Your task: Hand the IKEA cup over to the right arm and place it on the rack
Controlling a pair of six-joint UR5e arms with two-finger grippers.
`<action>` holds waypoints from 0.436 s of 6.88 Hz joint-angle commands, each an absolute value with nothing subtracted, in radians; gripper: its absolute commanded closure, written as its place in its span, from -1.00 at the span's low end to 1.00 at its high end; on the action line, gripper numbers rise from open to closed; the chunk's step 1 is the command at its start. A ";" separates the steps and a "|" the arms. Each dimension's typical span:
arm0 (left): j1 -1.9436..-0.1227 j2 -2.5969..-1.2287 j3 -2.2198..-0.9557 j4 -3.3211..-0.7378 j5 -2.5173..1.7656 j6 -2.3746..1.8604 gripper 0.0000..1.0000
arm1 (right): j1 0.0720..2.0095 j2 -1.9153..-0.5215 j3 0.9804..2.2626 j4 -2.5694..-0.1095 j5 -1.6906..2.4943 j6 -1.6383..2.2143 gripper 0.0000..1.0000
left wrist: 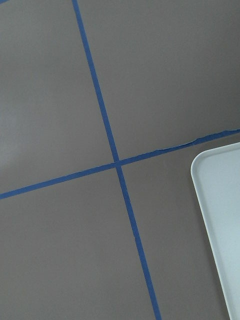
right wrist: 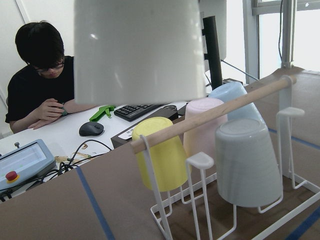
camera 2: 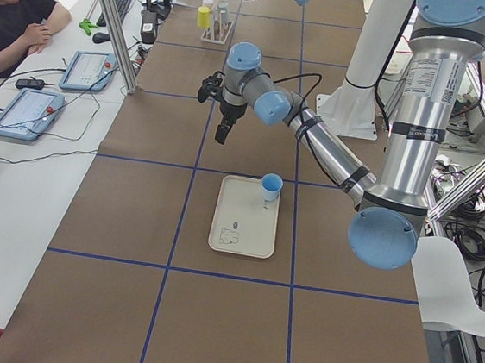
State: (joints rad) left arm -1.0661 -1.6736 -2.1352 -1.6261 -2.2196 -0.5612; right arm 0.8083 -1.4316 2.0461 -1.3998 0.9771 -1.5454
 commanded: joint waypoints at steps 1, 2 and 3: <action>-1.066 -1.674 -2.137 -1.626 -2.221 -0.563 -1.00 | 0.755 -1.448 2.037 -1.399 0.832 -1.528 1.00; -1.065 -1.674 -2.134 -1.628 -2.221 -0.563 -1.00 | 0.721 -1.448 2.016 -1.399 0.768 -1.476 1.00; -1.065 -1.674 -2.134 -1.628 -2.221 -0.563 -1.00 | 0.689 -1.457 1.988 -1.399 0.711 -1.441 1.00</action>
